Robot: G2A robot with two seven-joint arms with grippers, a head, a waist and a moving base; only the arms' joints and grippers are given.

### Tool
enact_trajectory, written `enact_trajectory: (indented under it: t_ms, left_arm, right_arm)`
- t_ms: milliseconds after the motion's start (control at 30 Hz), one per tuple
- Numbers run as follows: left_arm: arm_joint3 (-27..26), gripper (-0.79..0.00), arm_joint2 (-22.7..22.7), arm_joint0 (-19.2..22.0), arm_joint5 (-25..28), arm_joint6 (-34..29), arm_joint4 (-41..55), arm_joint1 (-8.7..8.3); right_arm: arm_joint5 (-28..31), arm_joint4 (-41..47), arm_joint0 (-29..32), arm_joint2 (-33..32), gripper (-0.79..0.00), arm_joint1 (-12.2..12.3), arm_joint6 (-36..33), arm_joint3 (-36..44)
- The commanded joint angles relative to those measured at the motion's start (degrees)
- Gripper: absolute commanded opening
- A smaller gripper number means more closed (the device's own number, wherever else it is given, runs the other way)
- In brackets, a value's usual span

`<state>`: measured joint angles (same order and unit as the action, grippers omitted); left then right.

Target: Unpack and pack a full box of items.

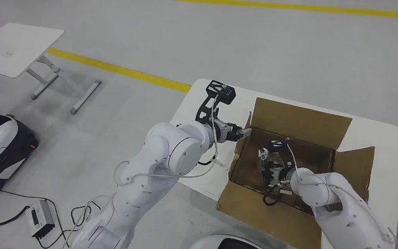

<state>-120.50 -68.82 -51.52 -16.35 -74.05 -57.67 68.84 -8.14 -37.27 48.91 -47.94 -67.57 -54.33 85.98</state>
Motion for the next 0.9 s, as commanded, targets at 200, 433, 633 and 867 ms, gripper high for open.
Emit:
enact_trajectory:
  t_ms: [200,433,633,867]
  left_arm:
    - [0.00,0.000,0.00,0.00,0.00,0.00,0.00,0.00]
    - [0.00,0.000,0.00,0.00,0.00,0.00,0.00,0.00]
    - [0.00,0.000,0.00,0.00,0.00,0.00,0.00,0.00]
    - [0.00,0.000,0.00,0.00,0.00,0.00,0.00,0.00]
  right_arm:
    - [0.55,0.59,-0.28,-1.45,-0.194,-0.27,1.81,0.65]
    - [2.85,-3.01,6.40,-14.13,-0.785,2.85,3.12,15.63]
    - [8.71,-3.28,14.37,-28.09,-0.785,5.17,5.07,29.13]
    - [20.08,1.84,25.96,-47.23,-0.785,6.84,11.56,36.67]
